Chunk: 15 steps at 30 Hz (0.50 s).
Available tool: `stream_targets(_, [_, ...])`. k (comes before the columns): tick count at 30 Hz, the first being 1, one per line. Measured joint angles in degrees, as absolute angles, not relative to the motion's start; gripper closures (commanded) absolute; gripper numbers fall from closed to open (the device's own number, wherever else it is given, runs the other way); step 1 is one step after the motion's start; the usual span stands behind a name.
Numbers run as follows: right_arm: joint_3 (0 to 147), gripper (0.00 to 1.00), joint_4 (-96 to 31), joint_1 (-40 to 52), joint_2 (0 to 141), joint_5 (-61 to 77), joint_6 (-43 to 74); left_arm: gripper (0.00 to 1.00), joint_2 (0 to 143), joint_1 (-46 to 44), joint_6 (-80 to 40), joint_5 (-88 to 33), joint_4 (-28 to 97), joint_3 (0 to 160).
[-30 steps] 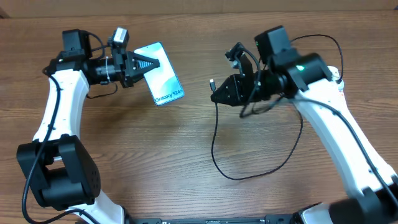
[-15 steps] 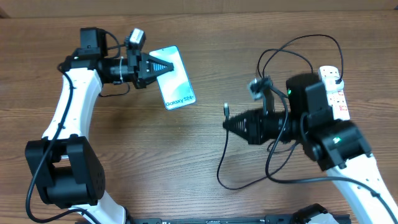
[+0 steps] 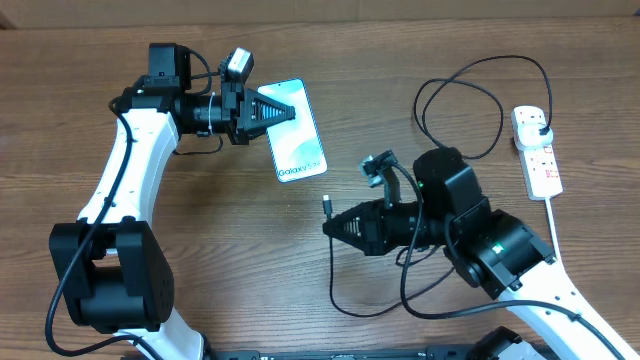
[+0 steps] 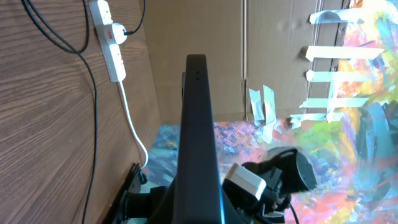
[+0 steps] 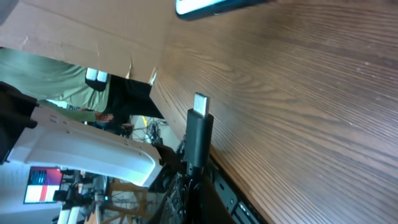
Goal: Plug charger to phone and switch on socket
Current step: 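Carry the USB-C plug with the right gripper to the phone's bottom port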
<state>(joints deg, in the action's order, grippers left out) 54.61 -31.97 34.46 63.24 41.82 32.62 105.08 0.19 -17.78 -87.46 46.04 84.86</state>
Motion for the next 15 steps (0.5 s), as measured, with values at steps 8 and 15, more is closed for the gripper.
stream_targets(8, [54.6, 0.96, -28.0, 37.3, 63.6, 38.6, 37.1, 0.96, 105.1, 0.0, -19.3, -87.5, 46.0, 84.9])
stream_targets(15, [54.6, 0.96, -26.5, 37.3, 65.5, 38.0, 38.1, 0.96, 105.1, -1.1, -21.0, -87.5, 45.9, 84.9])
